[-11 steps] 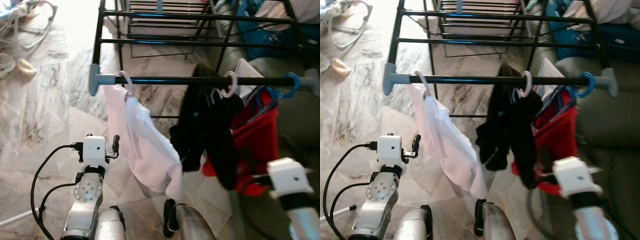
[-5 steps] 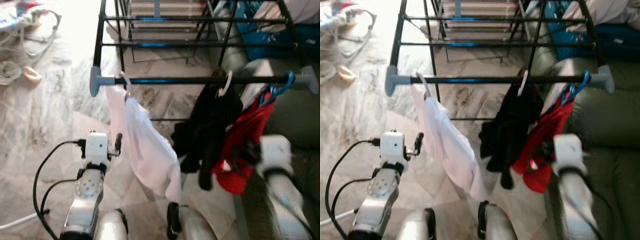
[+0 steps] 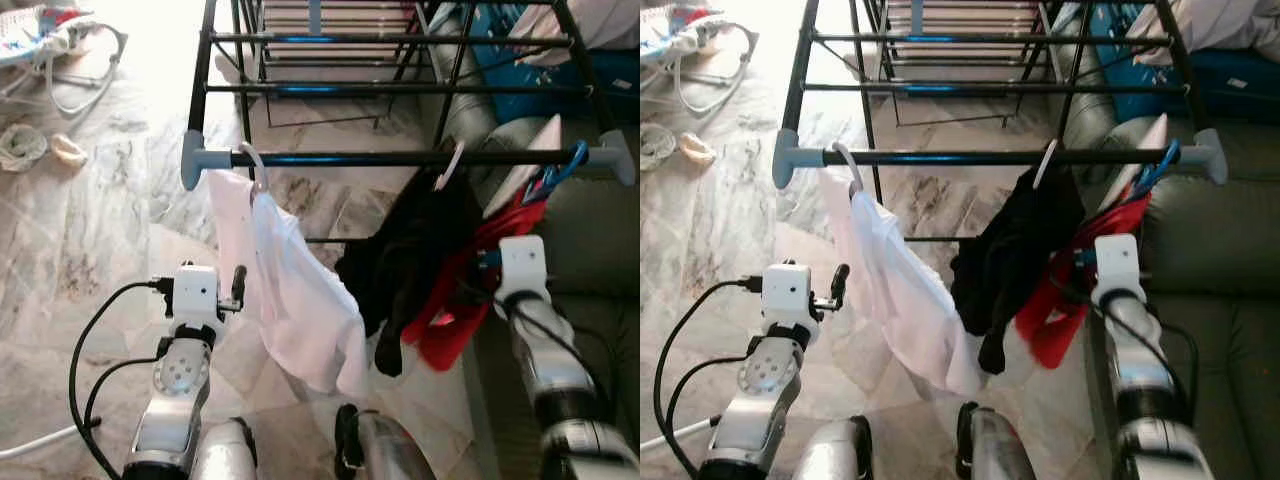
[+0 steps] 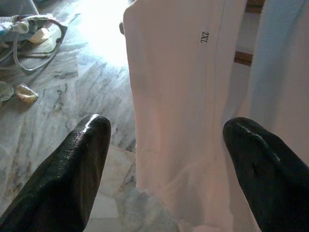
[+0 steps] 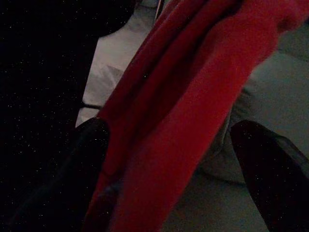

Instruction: Hang hanger

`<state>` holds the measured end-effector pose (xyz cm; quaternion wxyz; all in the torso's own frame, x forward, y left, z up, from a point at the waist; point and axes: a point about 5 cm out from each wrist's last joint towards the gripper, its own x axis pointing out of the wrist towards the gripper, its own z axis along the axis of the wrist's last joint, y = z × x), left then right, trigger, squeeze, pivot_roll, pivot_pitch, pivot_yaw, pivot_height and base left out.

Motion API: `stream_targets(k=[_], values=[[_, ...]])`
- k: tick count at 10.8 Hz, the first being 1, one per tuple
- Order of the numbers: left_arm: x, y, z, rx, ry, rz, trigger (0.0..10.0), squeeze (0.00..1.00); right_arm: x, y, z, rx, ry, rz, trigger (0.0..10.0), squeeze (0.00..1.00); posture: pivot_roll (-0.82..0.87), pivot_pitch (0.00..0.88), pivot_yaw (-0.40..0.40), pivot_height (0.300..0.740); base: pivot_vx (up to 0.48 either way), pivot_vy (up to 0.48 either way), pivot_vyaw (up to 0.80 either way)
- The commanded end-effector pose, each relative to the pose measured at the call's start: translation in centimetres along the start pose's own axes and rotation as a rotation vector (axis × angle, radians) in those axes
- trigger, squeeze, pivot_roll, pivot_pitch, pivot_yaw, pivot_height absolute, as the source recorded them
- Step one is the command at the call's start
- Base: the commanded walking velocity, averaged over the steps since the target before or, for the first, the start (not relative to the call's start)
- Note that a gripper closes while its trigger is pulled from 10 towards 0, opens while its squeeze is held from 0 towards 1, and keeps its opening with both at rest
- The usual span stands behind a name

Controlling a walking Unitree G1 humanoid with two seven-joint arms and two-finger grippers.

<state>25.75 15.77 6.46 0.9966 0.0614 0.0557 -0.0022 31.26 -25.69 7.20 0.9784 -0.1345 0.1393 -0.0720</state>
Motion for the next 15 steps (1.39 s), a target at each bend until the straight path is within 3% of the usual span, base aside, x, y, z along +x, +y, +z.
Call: stream_targets(k=[1, 2, 3, 4, 5, 6, 7, 15], values=[[-0.1, 0.1, -0.3, -0.002, 0.012, 0.004, 10.0, 0.0, 0.3, -0.9, 0.2, 0.008, -0.007, -0.052, 4.9, 0.0, 0.04, 0.189, -0.017, 0.74, 0.0, 0.0, 0.0], [0.1, 0.1, 0.0, -0.003, 0.007, 0.005, 10.0, 0.0, 0.5, -1.6, 0.6, 0.004, -0.01, -0.105, 0.0, 0.0, 0.04, 0.189, -0.017, 0.74, 0.0, 0.0, 0.0], [0.2, 0.2, 0.0, -0.005, 0.006, 0.009, 10.0, 0.0, 0.7, -2.1, 0.7, -0.022, -0.016, -0.123, 3.6, 0.0, 0.04, 0.19, -0.013, 0.74, 0.0, 0.0, 0.0], [0.2, 0.2, 0.0, -0.008, 0.01, 0.008, 10.0, 0.0, 0.8, -2.5, 1.0, -0.033, -0.03, -0.141, 3.9, 0.0, 0.04, 0.19, -0.01, 0.74, 0.0, 0.0, 0.0], [0.0, -0.2, -0.1, -0.009, 0.015, -0.007, 10.0, 0.0, 1.1, -3.1, 1.2, -0.026, -0.036, -0.162, 2.8, 0.0, 0.04, 0.19, -0.006, 0.74, 0.0, 0.0, 0.0], [-0.1, -0.6, -0.2, -0.012, 0.019, -0.018, 10.0, 0.0, 1.2, -3.3, 1.3, -0.013, -0.034, -0.172, 0.5, 0.0, 0.04, 0.189, -0.002, 0.74, 0.0, 0.0, 0.0], [0.0, -0.8, -0.2, -0.014, 0.02, -0.022, 10.0, 0.0, 1.3, -3.4, 1.3, 0.001, -0.035, -0.183, 0.0, 0.0, 0.04, 0.189, -0.001, 0.74, 0.0, 0.0, 0.0], [0.3, -0.9, -0.1, 0.005, 0.02, -0.022, 10.0, 0.0, 1.3, -3.6, 1.1, 0.047, -0.054, -0.193, 0.0, 0.0, 0.03, 0.191, -0.001, 0.74, 0.0, 0.0, 0.0]])
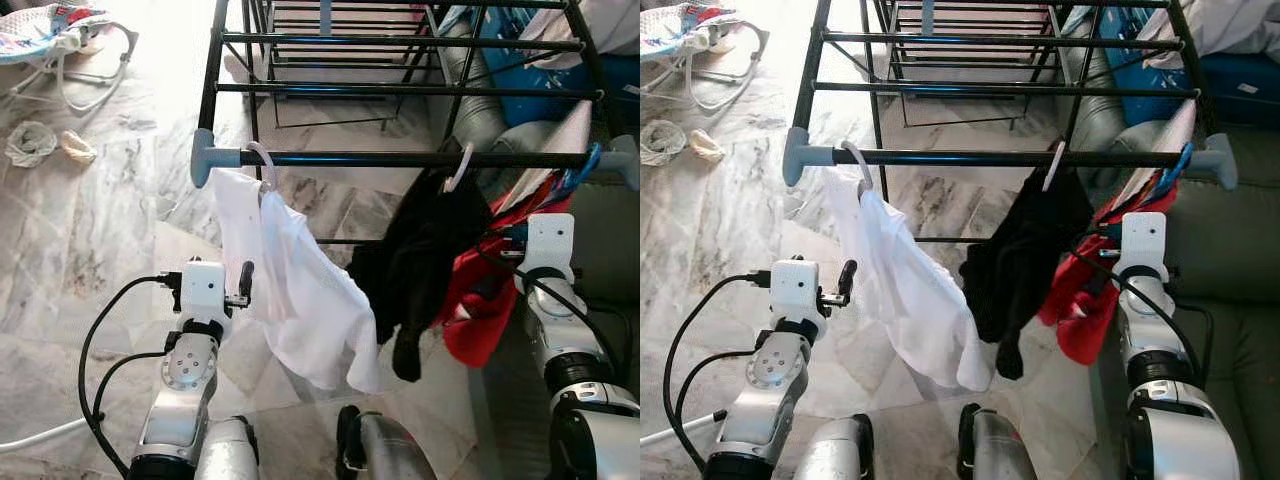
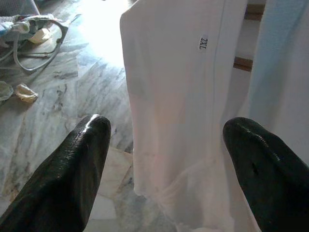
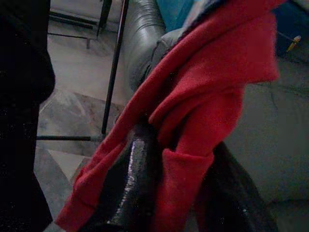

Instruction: Hang hanger

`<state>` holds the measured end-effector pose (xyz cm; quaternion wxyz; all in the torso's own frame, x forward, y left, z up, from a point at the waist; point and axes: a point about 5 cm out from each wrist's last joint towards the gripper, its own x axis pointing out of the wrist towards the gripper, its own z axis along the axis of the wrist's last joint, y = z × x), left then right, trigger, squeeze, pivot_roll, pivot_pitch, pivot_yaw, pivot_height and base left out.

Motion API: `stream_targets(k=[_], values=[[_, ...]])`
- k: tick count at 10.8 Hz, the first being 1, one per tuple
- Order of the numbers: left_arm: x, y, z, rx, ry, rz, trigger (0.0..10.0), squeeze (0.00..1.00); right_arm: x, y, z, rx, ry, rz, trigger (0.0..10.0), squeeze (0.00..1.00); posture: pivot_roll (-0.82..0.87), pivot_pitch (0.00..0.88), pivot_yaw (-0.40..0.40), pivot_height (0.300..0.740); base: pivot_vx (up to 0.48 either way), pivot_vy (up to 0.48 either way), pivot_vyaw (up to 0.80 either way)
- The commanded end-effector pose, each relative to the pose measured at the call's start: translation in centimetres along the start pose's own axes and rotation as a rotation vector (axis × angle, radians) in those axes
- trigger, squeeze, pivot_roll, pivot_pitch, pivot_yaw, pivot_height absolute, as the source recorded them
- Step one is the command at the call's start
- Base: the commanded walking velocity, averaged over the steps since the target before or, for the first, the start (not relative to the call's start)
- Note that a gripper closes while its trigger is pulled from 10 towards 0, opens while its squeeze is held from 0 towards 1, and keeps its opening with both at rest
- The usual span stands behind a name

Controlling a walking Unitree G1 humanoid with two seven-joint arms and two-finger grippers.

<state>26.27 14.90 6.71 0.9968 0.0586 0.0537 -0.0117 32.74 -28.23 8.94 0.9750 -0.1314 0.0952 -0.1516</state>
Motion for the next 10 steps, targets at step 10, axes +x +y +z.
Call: stream_targets(k=[10], values=[[-0.2, -0.2, -0.6, 0.006, 0.022, -0.002, 10.0, 0.0, -2.3, -1.0, 2.0, 0.054, -0.285, -0.035, 0.0, 0.0, 0.03, 0.193, -0.007, 0.74, 0.0, 0.0, 0.0]])
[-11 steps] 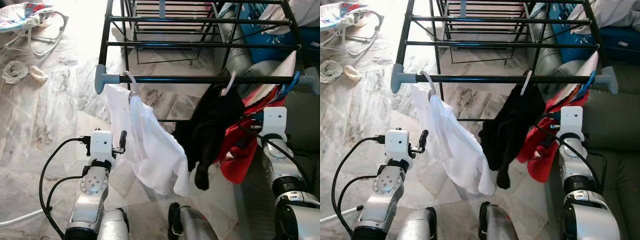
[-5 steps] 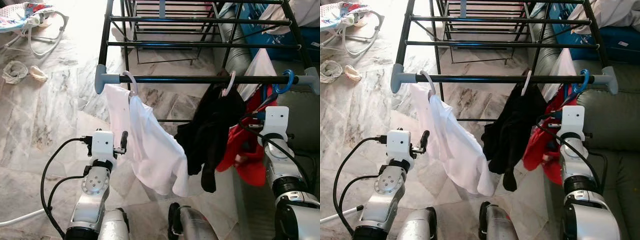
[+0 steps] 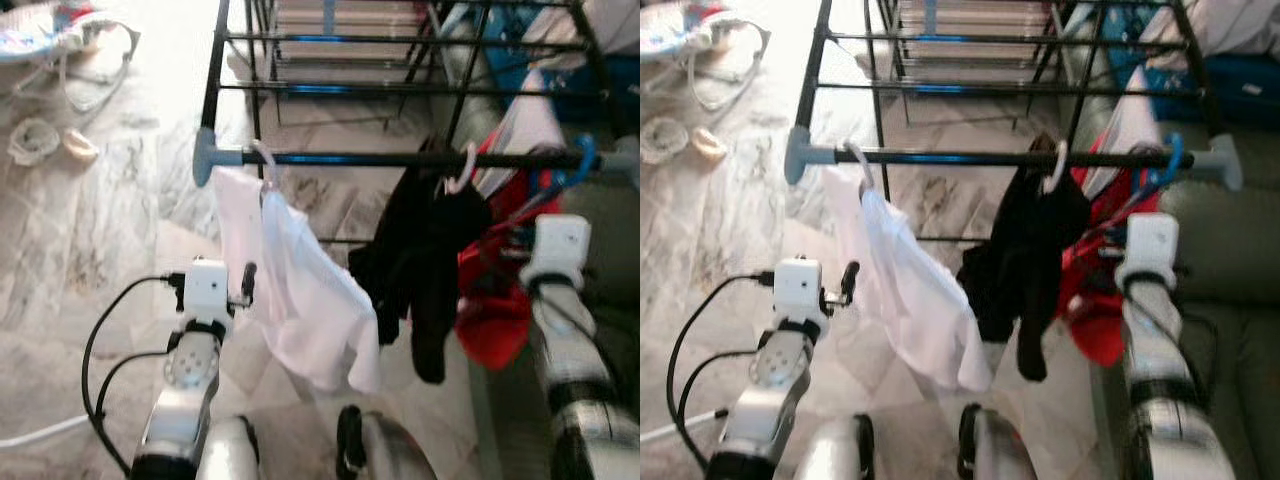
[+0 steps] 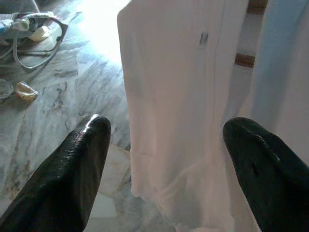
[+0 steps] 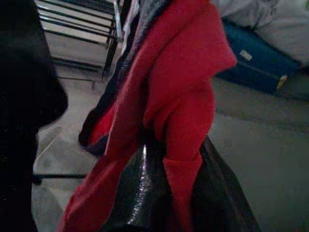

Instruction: Hang hanger

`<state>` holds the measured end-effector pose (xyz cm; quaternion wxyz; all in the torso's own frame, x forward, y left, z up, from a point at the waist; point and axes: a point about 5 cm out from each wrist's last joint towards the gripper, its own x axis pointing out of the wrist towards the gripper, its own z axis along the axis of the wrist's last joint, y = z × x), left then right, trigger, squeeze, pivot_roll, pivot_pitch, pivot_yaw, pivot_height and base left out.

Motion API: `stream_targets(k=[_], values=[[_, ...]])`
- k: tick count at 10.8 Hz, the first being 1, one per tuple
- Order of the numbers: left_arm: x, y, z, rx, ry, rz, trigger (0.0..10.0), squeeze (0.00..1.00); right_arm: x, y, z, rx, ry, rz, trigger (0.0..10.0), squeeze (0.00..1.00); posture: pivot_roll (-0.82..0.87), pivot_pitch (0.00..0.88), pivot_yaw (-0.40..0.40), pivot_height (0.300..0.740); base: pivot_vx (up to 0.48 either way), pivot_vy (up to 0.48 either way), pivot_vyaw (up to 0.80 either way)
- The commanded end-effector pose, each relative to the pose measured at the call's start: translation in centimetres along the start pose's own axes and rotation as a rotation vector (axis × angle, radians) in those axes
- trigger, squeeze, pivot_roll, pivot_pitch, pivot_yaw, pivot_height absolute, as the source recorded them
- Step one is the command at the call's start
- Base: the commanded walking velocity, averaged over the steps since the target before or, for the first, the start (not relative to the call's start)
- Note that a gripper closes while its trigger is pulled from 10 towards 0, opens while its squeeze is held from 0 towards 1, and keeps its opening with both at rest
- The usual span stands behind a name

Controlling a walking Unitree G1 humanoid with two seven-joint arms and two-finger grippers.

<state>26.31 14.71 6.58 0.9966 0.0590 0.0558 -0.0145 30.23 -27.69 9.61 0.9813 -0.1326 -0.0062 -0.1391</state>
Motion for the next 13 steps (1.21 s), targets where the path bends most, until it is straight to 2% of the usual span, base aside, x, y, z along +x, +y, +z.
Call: stream_targets(k=[1, 2, 5, 6, 8, 9, 10, 12, 13], values=[[-0.3, 0.1, -0.5, 0.004, 0.019, 0.005, 10.0, 0.0, 0.1, -0.6, 2.0, 0.017, -0.117, -0.031, 0.0, 0.0, 0.02, 0.195, -0.003, 0.74, 0.0, 0.0, 0.0], [-0.5, -0.3, -0.6, 0.001, 0.016, -0.006, 10.0, 0.0, -1.7, -1.4, 1.9, 0.009, -0.149, -0.068, 10.0, 0.0, 0.02, 0.193, -0.001, 0.74, 0.0, 0.0, 0.0], [-0.3, -0.6, -0.6, -0.001, 0.014, -0.01, 10.0, 0.0, -4.9, -1.6, -1.4, -0.043, -0.027, -0.057, 10.0, 0.0, 0.0, 0.194, -0.006, 0.74, 0.0, 0.0, 0.0], [-0.2, -0.8, -0.6, -0.002, 0.015, -0.013, 10.0, 0.0, -6.3, -0.9, -2.9, -0.048, 0.042, -0.03, 10.0, 0.0, -0.01, 0.19, -0.011, 0.74, 0.0, 0.0, 0.0], [-0.2, -0.8, -0.6, -0.006, 0.014, -0.009, 10.0, 0.0, -7.7, 0.5, -4.3, -0.027, 0.11, 0.011, 10.0, 0.0, -0.01, 0.191, -0.013, 0.74, 0.0, 0.0, 0.0], [-0.2, -0.7, -0.7, -0.005, 0.018, 0.0, 10.0, 0.0, -7.9, 1.0, -4.5, 0.0, 0.142, 0.037, 10.0, 0.0, -0.01, 0.191, -0.016, 0.74, -0.259, 0.0, 0.0], [-0.3, -0.7, -0.7, 0.003, 0.015, -0.003, 10.0, 0.0, -7.8, 1.1, -4.1, -0.052, 0.121, 0.068, 10.0, 0.0, -0.01, 0.191, -0.017, 0.74, -0.259, 0.0, 0.0], [-0.6, -0.6, -0.9, 0.006, 0.02, -0.001, 10.0, 0.0, -6.4, -0.1, -3.4, -0.051, 0.112, 0.033, 10.0, 0.0, -0.01, 0.19, -0.021, 0.74, -0.266, 0.0, 0.0], [-0.6, -0.5, -1.0, 0.005, 0.022, 0.001, 10.0, 0.0, -6.2, -0.2, -3.4, -0.049, 0.113, 0.03, 10.0, 0.0, -0.01, 0.189, -0.023, 0.74, -0.281, 0.0, 0.0]])
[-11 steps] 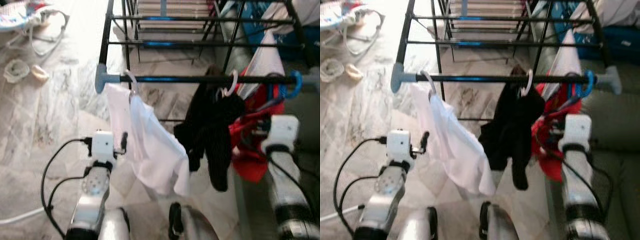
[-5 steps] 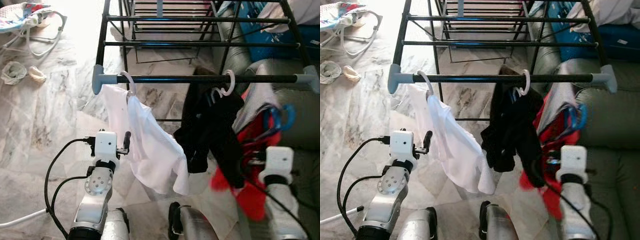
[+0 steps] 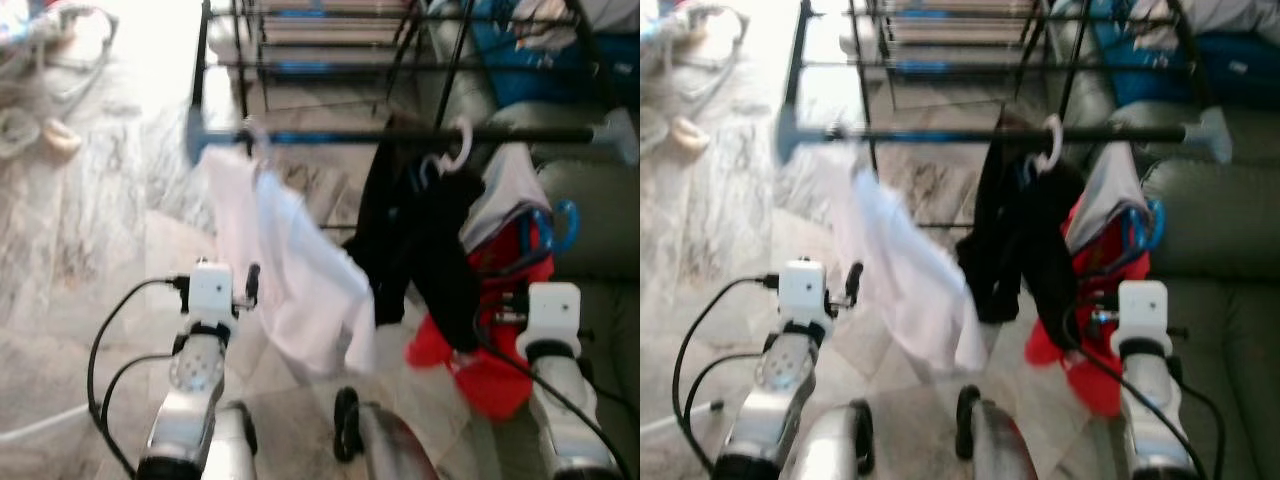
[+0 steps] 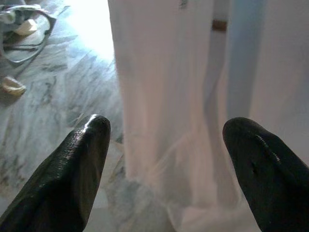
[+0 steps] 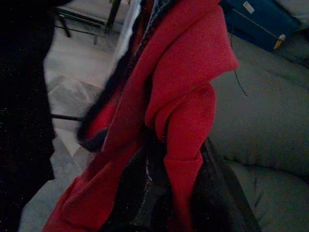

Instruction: Hang hanger

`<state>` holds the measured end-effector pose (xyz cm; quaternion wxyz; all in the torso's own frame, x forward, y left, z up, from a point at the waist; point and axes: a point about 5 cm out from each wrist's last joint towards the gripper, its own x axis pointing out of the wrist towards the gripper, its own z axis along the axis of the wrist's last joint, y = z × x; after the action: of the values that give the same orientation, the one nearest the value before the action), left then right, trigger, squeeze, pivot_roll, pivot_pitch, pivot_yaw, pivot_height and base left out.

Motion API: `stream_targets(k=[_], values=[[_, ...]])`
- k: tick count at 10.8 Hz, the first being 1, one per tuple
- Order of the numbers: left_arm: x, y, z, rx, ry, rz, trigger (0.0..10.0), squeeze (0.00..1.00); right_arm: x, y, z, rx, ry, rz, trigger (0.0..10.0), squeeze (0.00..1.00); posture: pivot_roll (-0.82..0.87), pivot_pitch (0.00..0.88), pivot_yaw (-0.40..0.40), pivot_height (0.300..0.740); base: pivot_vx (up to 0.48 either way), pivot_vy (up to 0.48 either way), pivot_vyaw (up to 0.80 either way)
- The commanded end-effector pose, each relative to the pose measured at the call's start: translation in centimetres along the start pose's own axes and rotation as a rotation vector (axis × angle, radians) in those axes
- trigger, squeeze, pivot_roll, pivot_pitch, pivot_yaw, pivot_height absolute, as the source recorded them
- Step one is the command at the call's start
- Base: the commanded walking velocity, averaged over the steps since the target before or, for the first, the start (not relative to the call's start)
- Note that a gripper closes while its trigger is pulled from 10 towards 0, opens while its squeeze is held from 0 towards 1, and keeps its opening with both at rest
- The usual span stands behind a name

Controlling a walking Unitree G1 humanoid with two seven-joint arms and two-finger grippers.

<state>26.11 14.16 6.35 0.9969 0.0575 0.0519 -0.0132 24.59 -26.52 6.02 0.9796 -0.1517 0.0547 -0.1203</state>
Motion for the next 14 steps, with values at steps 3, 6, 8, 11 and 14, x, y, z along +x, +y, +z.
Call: stream_targets(k=[3, 6, 8, 11, 14], values=[[-0.4, -0.1, -0.8, 0.009, 0.029, -0.003, 10.0, 0.0, 0.0, 0.1, 0.1, 0.019, 0.009, -0.014, 10.0, 0.0, -0.01, 0.189, -0.026, 0.74, -0.284, 0.0, 0.0], [-0.4, -0.2, -0.8, 0.01, 0.03, -0.005, 10.0, 0.0, 0.2, 0.3, 0.3, 0.022, 0.011, 0.006, 10.0, 0.0, 0.0, 0.189, -0.027, 0.74, -0.275, 0.0, 0.0], [-0.4, -0.2, -0.8, 0.012, 0.028, -0.008, 10.0, 0.0, 0.9, 0.2, 0.1, -0.02, 0.045, 0.025, 10.0, 0.0, 0.0, 0.186, -0.025, 0.74, -0.266, 0.0, 0.0], [-0.3, -0.3, -0.7, 0.017, 0.024, -0.012, 10.0, 0.0, 2.6, 0.4, -0.3, 0.02, 0.138, -0.02, 10.0, 0.0, -0.01, 0.195, -0.016, 0.74, -0.254, 0.0, 0.0], [-0.1, -0.1, -0.6, 0.022, 0.023, -0.007, 10.0, 0.0, 3.9, 2.5, 0.5, 0.088, 0.202, 0.086, 10.0, 0.0, -0.01, 0.194, -0.023, 0.74, 0.0, 0.0, 0.0]])
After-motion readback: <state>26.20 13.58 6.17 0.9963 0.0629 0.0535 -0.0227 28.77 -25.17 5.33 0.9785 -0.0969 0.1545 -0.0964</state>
